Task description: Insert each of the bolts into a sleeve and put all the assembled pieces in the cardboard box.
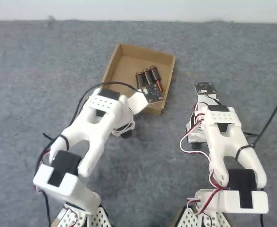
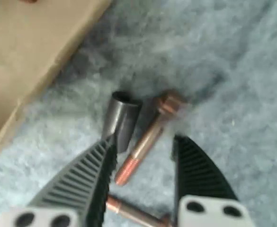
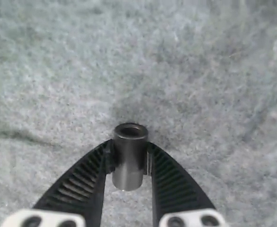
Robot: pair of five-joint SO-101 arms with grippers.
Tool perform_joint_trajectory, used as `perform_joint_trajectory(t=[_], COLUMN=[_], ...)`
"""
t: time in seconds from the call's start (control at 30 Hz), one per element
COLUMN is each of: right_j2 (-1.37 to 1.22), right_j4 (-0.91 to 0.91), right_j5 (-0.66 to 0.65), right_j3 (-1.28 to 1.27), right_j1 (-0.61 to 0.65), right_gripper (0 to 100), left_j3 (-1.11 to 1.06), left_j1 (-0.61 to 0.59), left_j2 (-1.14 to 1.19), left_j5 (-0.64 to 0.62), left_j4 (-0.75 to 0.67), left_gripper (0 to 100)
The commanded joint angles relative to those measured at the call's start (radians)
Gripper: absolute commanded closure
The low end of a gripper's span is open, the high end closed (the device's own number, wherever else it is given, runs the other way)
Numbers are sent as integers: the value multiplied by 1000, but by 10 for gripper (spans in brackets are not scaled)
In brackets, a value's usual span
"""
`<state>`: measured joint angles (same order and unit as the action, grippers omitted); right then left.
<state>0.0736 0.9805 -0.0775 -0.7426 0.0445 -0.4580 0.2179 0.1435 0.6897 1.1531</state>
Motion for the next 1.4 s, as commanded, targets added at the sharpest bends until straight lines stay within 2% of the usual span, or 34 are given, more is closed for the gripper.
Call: perform_joint_trajectory(t=[0.0, 0.47, 0.83, 1.07, 1.17, 1.37], right_j2=[2, 2, 2, 2, 2, 2], right_j4=[-15, -15, -15, -15, -15, -15], right_j5=[-15, -15, -15, -15, -15, -12], right_j3=[54, 55, 55, 55, 55, 55], right_j1=[-21, -21, -21, -21, -21, -21], right_gripper=[991, 991, 991, 991, 991, 991], left_j3=[45, -148, -65, 15, 59, 232], left_j1=[17, 61, 57, 5, 23, 37], left_j2=[-11, -229, -52, 18, 64, 219], left_j5=[17, 18, 72, 98, 97, 97], left_j4=[38, -51, -97, -121, -77, 83], left_gripper=[819, 819, 819, 819, 830, 932])
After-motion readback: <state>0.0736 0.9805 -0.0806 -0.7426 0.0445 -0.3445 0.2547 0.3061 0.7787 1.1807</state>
